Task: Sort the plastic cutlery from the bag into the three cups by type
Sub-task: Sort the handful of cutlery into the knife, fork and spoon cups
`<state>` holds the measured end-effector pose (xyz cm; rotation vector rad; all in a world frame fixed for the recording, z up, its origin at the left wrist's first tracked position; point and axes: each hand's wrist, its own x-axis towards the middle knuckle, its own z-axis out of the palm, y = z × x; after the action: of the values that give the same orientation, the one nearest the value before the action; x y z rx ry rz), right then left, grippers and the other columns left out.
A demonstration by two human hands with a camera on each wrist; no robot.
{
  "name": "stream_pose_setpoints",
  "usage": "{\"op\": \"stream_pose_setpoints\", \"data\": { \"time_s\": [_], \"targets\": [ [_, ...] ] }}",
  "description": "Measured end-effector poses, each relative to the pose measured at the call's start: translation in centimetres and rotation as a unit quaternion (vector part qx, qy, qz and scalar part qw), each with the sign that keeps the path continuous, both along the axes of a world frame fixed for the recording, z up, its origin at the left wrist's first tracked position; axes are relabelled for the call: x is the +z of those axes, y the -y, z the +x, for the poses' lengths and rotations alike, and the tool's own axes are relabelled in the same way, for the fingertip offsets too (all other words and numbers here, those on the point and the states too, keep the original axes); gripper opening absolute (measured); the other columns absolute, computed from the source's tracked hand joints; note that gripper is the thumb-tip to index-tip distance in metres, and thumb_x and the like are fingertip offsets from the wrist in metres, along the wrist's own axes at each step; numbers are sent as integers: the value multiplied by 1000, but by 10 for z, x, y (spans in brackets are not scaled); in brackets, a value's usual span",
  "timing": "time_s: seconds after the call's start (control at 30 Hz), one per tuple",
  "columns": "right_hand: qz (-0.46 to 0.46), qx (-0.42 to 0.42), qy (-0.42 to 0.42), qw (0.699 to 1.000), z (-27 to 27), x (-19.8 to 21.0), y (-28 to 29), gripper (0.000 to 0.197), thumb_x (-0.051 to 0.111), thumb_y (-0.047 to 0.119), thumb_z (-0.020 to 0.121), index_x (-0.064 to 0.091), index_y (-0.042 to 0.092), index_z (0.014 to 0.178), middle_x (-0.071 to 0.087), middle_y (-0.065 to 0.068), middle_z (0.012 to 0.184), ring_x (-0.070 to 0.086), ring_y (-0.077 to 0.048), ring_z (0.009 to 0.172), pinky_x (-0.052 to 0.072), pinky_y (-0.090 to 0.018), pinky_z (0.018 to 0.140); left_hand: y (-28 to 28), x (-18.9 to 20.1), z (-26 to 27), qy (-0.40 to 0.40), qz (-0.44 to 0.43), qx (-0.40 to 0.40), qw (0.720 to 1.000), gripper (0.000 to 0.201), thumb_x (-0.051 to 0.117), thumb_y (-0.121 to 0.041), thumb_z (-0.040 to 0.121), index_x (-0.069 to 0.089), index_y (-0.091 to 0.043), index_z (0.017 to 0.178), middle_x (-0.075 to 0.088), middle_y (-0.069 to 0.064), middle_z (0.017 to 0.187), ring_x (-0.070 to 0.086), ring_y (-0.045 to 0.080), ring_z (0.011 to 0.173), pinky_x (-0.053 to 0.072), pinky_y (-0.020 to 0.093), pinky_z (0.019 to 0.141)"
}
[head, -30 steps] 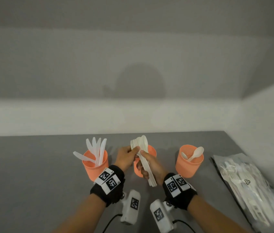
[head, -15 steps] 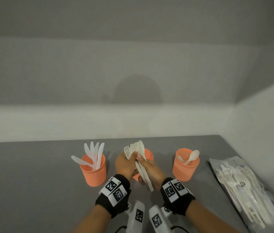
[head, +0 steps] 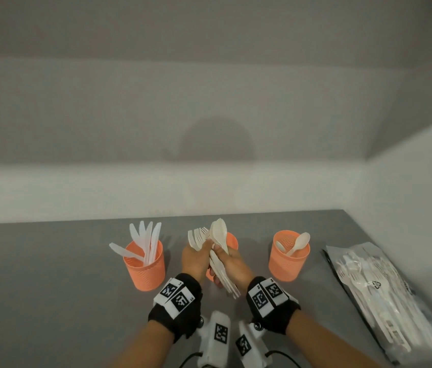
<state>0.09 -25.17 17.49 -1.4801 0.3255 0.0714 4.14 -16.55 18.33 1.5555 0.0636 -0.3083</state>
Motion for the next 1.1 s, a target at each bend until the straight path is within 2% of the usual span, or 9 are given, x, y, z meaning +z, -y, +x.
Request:
{"op": "stream_pose_setpoints", "data": {
  "time_s": [0.07, 0.17, 0.3, 0.4, 0.5, 0.67, 0.87, 1.0, 1.1],
  "targets": [
    [2, -7, 9, 1000, 0, -2, 0, 33, 34, 32, 101, 58, 17, 83, 57, -10, 62, 56, -18, 46, 46, -23, 44, -1, 3, 2, -2, -1, 11, 1000, 26, 45, -10, 93, 56, -3, 70, 58, 12, 63, 56, 23, 57, 47, 30, 60],
    [-94, -47, 14, 994, 3, -9, 4, 30, 34, 26, 101, 56, 20, 81, 59, -1, 65, 57, -12, 57, 49, -23, 59, -5, 9, 9, -6, -29, 42, 999, 33, 37, -14, 96, 50, -9, 65, 57, 9, 62, 54, 26, 58, 48, 39, 71],
    [-133, -59, 8, 989, 3, -12, 10, 26, 35, 25, 100, 52, 21, 81, 42, 1, 53, 39, -6, 37, 37, -18, 37, -9, 20, 10, 9, -61, 51, 997, 38, 43, -22, 96, 42, -13, 59, 41, -2, 39, 41, 14, 36, 37, 24, 47],
    [-145, -44, 22, 988, 1, -8, 7, 21, 38, 26, 99, 56, 28, 88, 36, 2, 54, 32, -8, 40, 28, -18, 36, -4, 27, 1, 15, -48, -9, 999, 32, 58, -21, 90, 48, -10, 61, 38, -7, 28, 32, 3, 23, 27, 12, 32],
    [-110, -34, 45, 992, 0, 0, 2, 22, 36, 28, 99, 58, 35, 98, 34, 8, 49, 29, -2, 36, 24, -17, 36, 4, 24, -4, 16, -46, -34, 998, 24, 64, -20, 86, 53, -7, 68, 41, -8, 30, 34, 2, 24, 26, 11, 30],
    [-24, -35, 15, 999, 2, 4, 5, 34, 34, 47, 96, 59, 26, 85, 30, 4, 49, 22, -8, 37, 16, -17, 40, 7, 17, -4, 4, -29, -10, 1000, 26, 55, -11, 90, 53, -7, 64, 40, -8, 30, 33, 2, 24, 27, 12, 31],
    [-49, -42, 40, 997, 4, 1, 5, 31, 28, 36, 101, 52, 20, 89, 41, 0, 53, 30, -7, 33, 23, -17, 35, 14, 12, 1, 34, 23, 19, 999, 23, 47, -10, 90, 55, -7, 70, 50, 6, 54, 46, 10, 39, 34, 17, 38],
    [-103, -64, 25, 992, 3, 2, 16, 28, 29, 28, 102, 51, 17, 115, 58, 1, 73, 54, -16, 62, 45, -26, 53, 13, 12, 6, 44, -11, 58, 997, 21, 42, -10, 91, 57, -2, 78, 59, 13, 67, 50, 18, 49, 37, 17, 36],
    [-157, -65, 20, 985, -3, 4, 26, 27, 28, 21, 102, 54, 14, 110, 49, 7, 70, 48, -8, 62, 39, -20, 53, 9, 11, 12, 36, -31, 67, 997, 28, 43, -5, 88, 48, -8, 60, 51, 8, 57, 45, 18, 47, 37, 23, 46]
  ]
}}
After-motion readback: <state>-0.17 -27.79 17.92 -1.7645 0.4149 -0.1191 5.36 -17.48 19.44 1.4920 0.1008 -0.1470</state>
